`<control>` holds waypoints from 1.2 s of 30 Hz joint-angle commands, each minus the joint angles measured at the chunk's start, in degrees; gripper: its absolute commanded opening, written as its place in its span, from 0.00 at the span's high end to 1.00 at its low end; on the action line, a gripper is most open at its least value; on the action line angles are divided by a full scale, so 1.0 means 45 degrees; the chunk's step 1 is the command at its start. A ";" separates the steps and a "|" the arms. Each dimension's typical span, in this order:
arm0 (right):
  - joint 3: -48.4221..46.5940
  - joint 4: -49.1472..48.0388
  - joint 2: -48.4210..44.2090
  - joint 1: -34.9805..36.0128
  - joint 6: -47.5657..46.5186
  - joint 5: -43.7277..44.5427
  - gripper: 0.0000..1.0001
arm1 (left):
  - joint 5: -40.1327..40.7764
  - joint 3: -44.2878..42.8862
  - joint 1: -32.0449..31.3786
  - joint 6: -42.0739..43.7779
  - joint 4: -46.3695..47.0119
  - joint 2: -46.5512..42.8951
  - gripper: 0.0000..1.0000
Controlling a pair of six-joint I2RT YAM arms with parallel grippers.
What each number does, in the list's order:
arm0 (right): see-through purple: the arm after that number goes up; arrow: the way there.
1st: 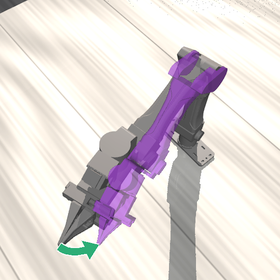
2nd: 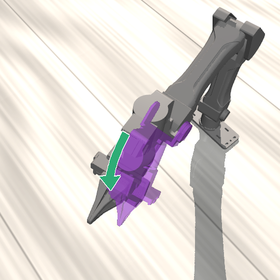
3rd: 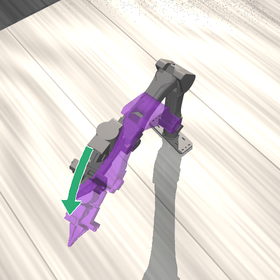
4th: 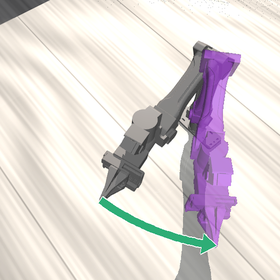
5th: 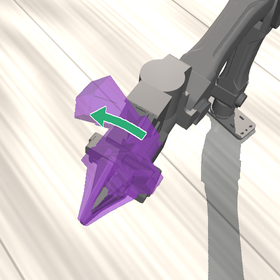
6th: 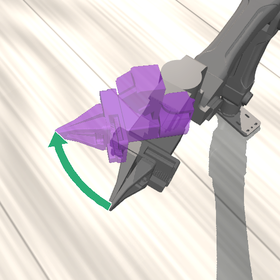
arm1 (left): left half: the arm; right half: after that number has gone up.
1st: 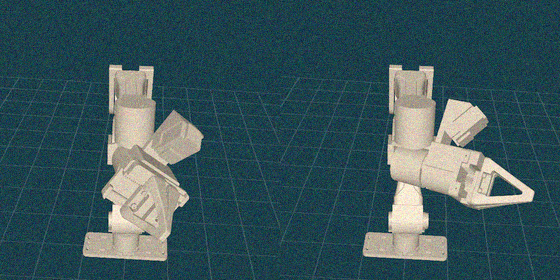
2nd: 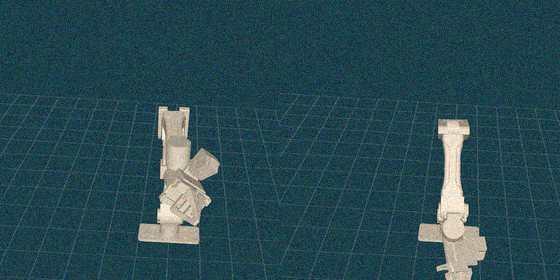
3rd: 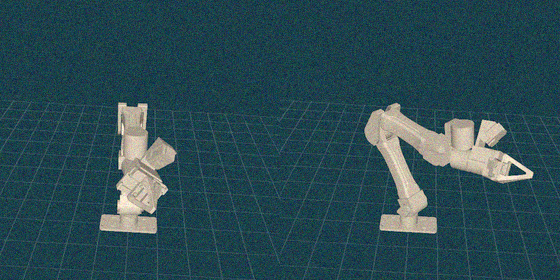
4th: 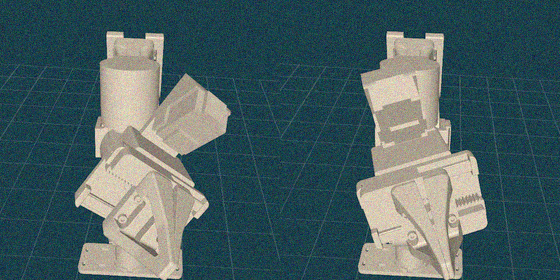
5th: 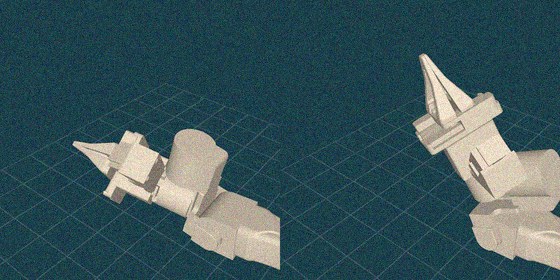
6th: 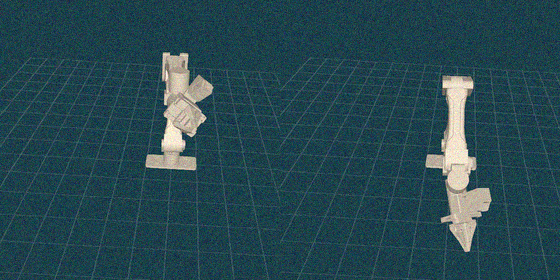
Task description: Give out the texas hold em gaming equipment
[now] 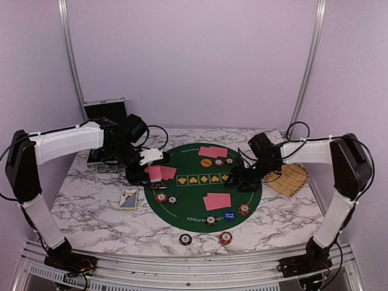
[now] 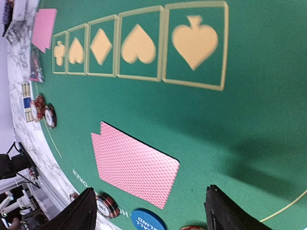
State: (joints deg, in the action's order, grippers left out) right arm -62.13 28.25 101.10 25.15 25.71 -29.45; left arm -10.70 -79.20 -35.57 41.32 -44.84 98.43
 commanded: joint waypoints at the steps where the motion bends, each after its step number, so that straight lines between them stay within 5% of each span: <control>1: -0.0982 -0.0198 -0.0673 0.0461 0.0191 0.0794 0.12 | -0.0426 0.0112 0.0039 -0.0066 0.0029 -0.0447 1.00; 4: -0.1109 -0.1067 -0.0581 0.0773 0.0658 0.0495 0.01 | -0.0387 0.0098 0.0045 -0.0081 0.0011 -0.0429 1.00; 17: -0.2462 -0.6907 0.1523 0.2566 0.4577 -0.2396 0.01 | -0.0493 0.0019 0.0034 -0.0205 -0.0023 -0.0492 1.00; 36: -0.3633 -1.0754 0.4160 0.3837 0.7381 -0.4106 0.02 | -0.0613 -0.0263 0.0034 -0.0251 -0.0021 -0.0431 1.00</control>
State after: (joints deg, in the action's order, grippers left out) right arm -76.27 -13.98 118.54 41.65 55.40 -45.28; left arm -12.01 -79.18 -35.57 40.86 -44.86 98.41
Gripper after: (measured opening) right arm 0.986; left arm 0.660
